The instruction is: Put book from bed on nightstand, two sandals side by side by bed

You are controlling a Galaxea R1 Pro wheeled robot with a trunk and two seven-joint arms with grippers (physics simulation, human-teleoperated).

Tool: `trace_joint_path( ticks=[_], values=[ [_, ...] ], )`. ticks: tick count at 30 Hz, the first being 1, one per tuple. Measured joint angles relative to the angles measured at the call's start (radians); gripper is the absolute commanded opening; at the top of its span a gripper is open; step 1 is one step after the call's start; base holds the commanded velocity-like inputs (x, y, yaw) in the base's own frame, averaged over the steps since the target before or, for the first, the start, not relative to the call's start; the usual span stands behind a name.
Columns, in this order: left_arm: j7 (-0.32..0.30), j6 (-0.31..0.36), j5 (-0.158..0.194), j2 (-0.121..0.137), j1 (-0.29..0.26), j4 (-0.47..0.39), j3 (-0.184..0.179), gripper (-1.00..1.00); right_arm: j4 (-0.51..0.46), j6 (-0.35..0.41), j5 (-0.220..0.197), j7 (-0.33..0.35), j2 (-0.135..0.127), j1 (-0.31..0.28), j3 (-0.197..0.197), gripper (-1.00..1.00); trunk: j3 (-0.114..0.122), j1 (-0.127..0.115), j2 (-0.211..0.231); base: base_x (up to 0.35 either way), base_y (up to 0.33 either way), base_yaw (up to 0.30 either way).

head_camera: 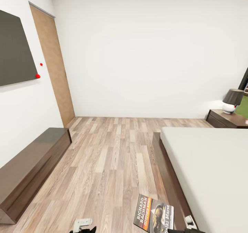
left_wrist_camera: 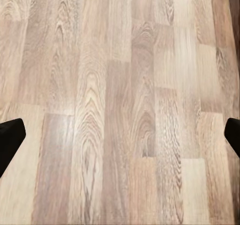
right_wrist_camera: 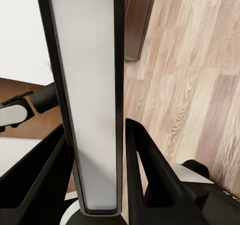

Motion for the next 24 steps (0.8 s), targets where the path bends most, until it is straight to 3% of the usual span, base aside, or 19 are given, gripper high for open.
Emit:
trace_joint_path(
  ticks=[3, 6, 24],
  values=[
    [-0.152, 0.002, 0.002, 0.034, 0.000, 0.000, 0.003, 1.00, 0.000, 0.000, 0.000, 0.000, 0.000, 0.000, 0.000, -1.00, 0.000, 0.000, 0.000, 0.327, 0.000, 0.000],
    [-0.213, 0.004, 0.005, 0.049, 0.000, 0.001, 0.002, 1.00, 0.000, 0.000, 0.000, 0.000, 0.000, 0.000, 0.000, -1.00, 0.000, 0.000, 0.000, 0.327, 0.000, 0.000],
    [-0.236, 0.004, 0.005, 0.050, 0.000, 0.001, 0.001, 1.00, 0.000, 0.000, 0.000, -0.061, 0.000, 0.000, -0.001, -1.00, 0.000, 0.000, 0.000, 0.327, 0.000, 0.000]
  ],
)
